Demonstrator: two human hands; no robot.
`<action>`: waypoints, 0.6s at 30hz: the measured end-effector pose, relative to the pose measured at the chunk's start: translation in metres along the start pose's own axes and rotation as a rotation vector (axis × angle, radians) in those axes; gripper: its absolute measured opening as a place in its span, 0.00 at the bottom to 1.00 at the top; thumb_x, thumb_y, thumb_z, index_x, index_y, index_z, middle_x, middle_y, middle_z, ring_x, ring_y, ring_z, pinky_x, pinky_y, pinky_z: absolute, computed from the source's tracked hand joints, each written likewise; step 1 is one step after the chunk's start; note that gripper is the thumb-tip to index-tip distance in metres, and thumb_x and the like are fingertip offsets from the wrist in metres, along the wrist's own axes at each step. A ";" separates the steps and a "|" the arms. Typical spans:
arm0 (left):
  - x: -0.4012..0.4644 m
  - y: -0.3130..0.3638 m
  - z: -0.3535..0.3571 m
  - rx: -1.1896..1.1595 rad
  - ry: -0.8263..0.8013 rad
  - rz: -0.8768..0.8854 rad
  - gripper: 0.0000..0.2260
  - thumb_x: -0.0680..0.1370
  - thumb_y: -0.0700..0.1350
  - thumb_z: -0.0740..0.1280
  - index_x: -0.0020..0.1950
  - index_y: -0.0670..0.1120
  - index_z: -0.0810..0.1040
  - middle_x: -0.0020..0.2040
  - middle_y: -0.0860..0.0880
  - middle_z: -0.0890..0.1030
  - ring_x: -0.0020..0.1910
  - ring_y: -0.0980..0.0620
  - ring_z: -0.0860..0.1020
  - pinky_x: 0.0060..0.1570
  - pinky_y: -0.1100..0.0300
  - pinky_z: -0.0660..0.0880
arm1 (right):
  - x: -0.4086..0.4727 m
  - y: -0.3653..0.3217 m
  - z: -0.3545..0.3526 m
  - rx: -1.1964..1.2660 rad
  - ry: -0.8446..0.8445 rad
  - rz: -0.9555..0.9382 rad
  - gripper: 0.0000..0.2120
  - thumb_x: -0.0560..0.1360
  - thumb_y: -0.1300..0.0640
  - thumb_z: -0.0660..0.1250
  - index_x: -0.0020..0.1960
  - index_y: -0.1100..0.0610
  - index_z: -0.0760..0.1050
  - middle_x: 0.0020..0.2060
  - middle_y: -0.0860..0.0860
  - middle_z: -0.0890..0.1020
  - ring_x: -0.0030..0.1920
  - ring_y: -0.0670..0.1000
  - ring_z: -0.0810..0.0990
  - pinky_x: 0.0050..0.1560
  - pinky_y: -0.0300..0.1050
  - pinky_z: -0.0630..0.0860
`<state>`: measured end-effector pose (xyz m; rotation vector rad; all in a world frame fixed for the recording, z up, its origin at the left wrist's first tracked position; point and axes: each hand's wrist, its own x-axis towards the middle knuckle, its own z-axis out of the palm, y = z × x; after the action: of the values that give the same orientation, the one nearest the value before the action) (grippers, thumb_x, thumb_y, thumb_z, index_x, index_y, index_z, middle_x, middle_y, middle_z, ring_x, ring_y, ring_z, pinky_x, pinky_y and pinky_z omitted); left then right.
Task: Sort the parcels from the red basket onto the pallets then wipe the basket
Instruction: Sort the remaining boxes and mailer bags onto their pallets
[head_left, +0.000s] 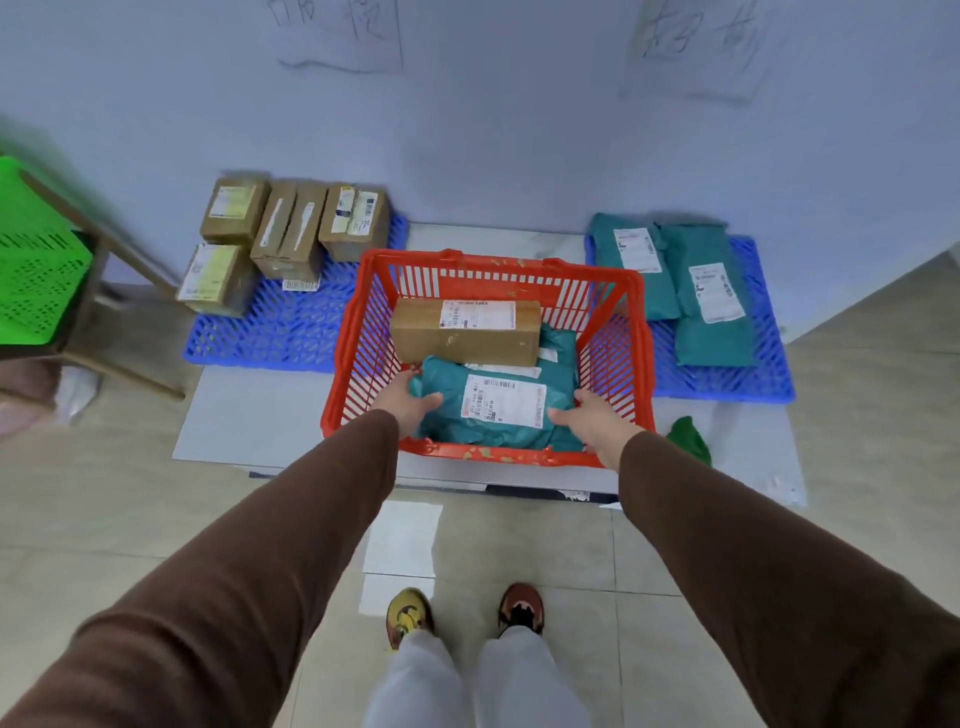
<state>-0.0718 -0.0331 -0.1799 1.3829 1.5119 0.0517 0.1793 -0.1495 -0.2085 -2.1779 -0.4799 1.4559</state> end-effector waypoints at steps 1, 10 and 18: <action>0.004 0.002 0.003 0.018 0.009 -0.002 0.30 0.79 0.47 0.70 0.78 0.42 0.64 0.73 0.40 0.72 0.71 0.41 0.72 0.68 0.54 0.67 | -0.002 -0.004 0.000 0.005 0.002 0.012 0.30 0.75 0.56 0.74 0.74 0.58 0.67 0.66 0.53 0.79 0.63 0.57 0.79 0.67 0.57 0.75; 0.102 -0.043 0.041 -0.113 -0.120 -0.142 0.56 0.50 0.67 0.81 0.74 0.47 0.68 0.67 0.46 0.78 0.62 0.42 0.79 0.63 0.43 0.76 | 0.032 0.007 -0.008 0.183 -0.125 0.174 0.30 0.73 0.55 0.76 0.71 0.53 0.67 0.66 0.54 0.79 0.65 0.59 0.78 0.68 0.61 0.73; 0.043 0.011 0.030 -0.358 -0.004 -0.267 0.24 0.72 0.41 0.77 0.65 0.38 0.74 0.60 0.46 0.79 0.61 0.45 0.77 0.60 0.54 0.74 | 0.016 -0.008 -0.022 0.355 -0.143 0.079 0.22 0.78 0.53 0.72 0.69 0.58 0.74 0.66 0.52 0.79 0.65 0.53 0.77 0.64 0.45 0.70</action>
<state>-0.0352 -0.0148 -0.2139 0.8916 1.5827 0.1460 0.2060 -0.1388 -0.2093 -1.8401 -0.1662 1.6081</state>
